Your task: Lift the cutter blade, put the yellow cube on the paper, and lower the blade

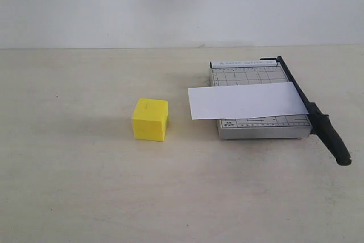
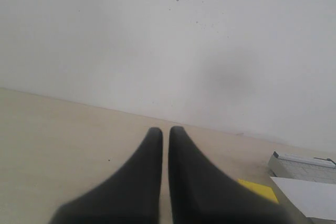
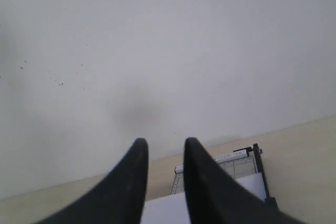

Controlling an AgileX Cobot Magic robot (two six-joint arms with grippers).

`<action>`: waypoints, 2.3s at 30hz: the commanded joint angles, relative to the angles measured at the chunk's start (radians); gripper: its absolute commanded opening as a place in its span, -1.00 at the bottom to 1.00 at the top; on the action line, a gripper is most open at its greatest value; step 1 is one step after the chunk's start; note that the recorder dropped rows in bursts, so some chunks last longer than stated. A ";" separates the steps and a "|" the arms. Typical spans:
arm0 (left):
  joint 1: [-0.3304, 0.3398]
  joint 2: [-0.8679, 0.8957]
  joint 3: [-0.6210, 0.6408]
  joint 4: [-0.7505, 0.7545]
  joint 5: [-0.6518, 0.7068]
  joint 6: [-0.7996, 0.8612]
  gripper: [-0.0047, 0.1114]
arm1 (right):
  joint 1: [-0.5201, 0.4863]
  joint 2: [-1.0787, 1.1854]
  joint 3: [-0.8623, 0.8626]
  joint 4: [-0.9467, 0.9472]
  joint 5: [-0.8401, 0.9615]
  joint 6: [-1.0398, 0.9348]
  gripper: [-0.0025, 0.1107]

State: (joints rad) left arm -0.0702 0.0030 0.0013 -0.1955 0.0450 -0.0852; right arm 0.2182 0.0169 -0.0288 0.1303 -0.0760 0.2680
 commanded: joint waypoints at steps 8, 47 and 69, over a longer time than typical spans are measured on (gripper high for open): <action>0.002 -0.003 -0.001 -0.004 -0.014 0.004 -0.84 | 0.001 -0.004 -0.169 -0.012 0.382 0.053 0.04; 0.002 -0.003 -0.001 -0.004 -0.014 0.004 -0.84 | 0.001 1.366 -0.801 -0.205 0.760 -0.191 0.05; 0.002 -0.003 -0.001 -0.004 -0.014 0.004 -0.84 | -0.159 1.512 -0.801 0.056 0.671 -0.441 0.05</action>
State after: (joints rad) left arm -0.0702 0.0030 0.0013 -0.1955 0.0450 -0.0852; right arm 0.0667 1.5055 -0.8254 0.1873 0.5994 -0.1561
